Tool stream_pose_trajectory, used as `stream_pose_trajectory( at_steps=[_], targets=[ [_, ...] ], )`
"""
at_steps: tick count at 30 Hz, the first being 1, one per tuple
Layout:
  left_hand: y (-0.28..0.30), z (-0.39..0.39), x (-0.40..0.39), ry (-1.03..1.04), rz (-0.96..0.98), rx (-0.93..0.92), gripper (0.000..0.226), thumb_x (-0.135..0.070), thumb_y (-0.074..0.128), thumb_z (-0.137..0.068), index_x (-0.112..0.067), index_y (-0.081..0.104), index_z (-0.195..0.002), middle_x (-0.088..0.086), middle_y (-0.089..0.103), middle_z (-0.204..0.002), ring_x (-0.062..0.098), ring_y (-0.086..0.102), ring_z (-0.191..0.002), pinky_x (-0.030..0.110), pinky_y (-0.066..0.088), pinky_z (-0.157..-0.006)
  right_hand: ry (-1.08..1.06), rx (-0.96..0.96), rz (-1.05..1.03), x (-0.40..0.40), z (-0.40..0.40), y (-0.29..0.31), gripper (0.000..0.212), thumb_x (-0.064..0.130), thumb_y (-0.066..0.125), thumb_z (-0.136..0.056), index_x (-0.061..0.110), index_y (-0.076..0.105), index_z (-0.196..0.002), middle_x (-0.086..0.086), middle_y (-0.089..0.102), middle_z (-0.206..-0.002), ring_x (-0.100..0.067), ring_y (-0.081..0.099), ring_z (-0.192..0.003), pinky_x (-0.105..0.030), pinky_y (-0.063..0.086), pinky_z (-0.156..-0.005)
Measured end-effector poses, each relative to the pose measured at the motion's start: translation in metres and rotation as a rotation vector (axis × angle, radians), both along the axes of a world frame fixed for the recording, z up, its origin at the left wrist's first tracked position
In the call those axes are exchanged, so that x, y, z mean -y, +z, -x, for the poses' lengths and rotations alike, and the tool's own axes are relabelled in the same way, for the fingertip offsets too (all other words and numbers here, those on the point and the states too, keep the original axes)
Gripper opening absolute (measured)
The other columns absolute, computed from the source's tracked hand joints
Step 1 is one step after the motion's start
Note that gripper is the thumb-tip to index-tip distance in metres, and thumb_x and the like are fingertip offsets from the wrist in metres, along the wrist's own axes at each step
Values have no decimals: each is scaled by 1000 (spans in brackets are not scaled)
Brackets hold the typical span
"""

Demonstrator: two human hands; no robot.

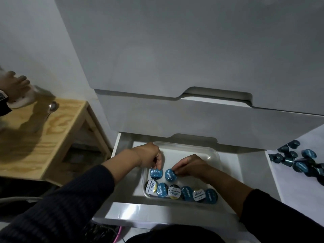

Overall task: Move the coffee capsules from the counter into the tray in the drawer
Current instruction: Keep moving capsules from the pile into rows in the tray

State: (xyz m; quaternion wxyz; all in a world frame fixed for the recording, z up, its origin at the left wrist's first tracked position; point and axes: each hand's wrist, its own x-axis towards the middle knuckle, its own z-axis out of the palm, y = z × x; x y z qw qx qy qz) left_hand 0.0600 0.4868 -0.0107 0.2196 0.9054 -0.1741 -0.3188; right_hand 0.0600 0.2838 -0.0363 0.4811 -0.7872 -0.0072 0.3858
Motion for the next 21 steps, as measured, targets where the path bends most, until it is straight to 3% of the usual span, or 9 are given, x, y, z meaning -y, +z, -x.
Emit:
stream_pose_trajectory(
  at_steps=[5, 10, 14, 21],
  targets=[
    [-6, 4, -3, -20, 7, 42, 15, 0, 65, -78, -11, 73, -84, 3, 74, -87, 11, 68, -82, 15, 47, -78, 25, 0, 8, -4, 1, -2, 20, -1, 70, -75, 18, 75, -74, -4, 73, -81, -12, 67, -77, -18, 55, -71],
    [-3, 9, -4, -21, 1, 84, 12, -4, 67, -78, -12, 73, -84, 1, 74, -88, 5, 63, -79, 6, 42, -70, 21, 10, 15, -7, 4, -5, 20, -1, 71, -74, 19, 75, -72, -4, 73, -79, -13, 67, -76, -21, 55, -73],
    [-2, 11, -6, -19, -23, 94, 14, -4, 66, -78, -13, 73, -85, 2, 74, -88, 10, 66, -83, 18, 49, -79, 16, 19, 13, -12, 5, -6, 15, 0, 71, -74, 14, 75, -75, -6, 72, -79, -12, 67, -71, -17, 53, -66],
    [0, 16, -5, 12, -54, 107, 14, -4, 66, -78, -14, 73, -85, 3, 73, -90, 13, 66, -85, 22, 51, -82, 3, 17, -39, -11, 8, -2, 11, -1, 69, -73, 10, 71, -76, -10, 69, -78, -18, 65, -73, -23, 55, -68]
  ],
)
